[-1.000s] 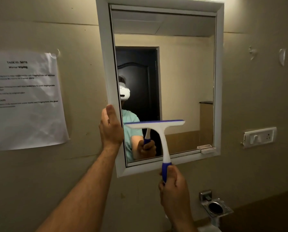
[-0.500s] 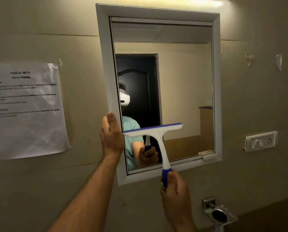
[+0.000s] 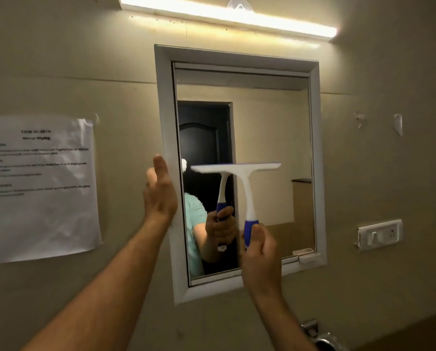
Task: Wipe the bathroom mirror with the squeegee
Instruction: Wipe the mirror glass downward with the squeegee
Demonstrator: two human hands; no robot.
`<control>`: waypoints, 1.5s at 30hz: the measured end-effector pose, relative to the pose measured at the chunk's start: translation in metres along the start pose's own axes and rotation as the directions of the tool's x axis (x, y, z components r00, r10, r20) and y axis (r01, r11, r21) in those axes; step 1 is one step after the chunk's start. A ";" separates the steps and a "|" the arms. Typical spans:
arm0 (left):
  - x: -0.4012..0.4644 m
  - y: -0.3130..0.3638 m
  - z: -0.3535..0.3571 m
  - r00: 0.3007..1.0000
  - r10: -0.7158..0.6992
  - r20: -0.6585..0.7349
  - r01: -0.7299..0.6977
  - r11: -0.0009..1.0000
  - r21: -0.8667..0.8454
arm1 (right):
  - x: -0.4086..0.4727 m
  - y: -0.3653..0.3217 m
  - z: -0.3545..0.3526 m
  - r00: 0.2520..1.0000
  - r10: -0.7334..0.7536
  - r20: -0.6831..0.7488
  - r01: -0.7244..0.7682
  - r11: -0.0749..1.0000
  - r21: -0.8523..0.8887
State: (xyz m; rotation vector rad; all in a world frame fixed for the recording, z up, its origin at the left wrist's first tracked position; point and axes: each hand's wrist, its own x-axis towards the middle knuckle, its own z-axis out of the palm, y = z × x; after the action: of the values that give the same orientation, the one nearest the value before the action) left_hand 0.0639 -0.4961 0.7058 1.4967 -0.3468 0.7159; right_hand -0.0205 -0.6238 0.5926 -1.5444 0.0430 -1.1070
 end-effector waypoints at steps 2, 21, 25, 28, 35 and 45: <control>0.020 0.031 0.002 0.999 0.030 -0.013 -0.030 0.999 -0.014 | 0.029 -0.014 -0.002 0.998 -0.058 -0.020 0.057 0.998 -0.029; 0.061 0.040 0.037 0.978 0.148 -0.146 -0.147 0.989 0.019 | 0.191 -0.083 -0.044 0.938 -0.251 -0.239 0.203 0.957 -0.209; 0.066 0.040 0.037 0.976 0.168 -0.137 -0.164 0.986 0.035 | 0.176 -0.040 -0.050 0.958 -0.173 -0.231 0.137 0.977 -0.164; 0.066 0.040 0.036 0.978 0.163 -0.133 -0.160 0.987 0.034 | 0.138 -0.004 -0.053 0.969 -0.096 -0.227 0.067 0.989 -0.132; 0.065 0.034 0.033 0.979 0.163 -0.125 -0.158 0.986 0.054 | 0.129 -0.024 -0.067 0.984 -0.033 -0.173 0.013 0.993 -0.113; 0.046 0.032 0.024 0.989 0.146 -0.036 -0.145 0.989 0.031 | 0.088 0.020 -0.079 0.978 0.154 -0.138 -0.160 0.987 -0.030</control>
State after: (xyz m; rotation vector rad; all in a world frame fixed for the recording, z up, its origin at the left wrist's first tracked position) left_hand 0.0835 -0.5119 0.7608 1.4931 -0.4213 0.8671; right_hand -0.0127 -0.7403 0.6199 -1.4739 0.2772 -1.0880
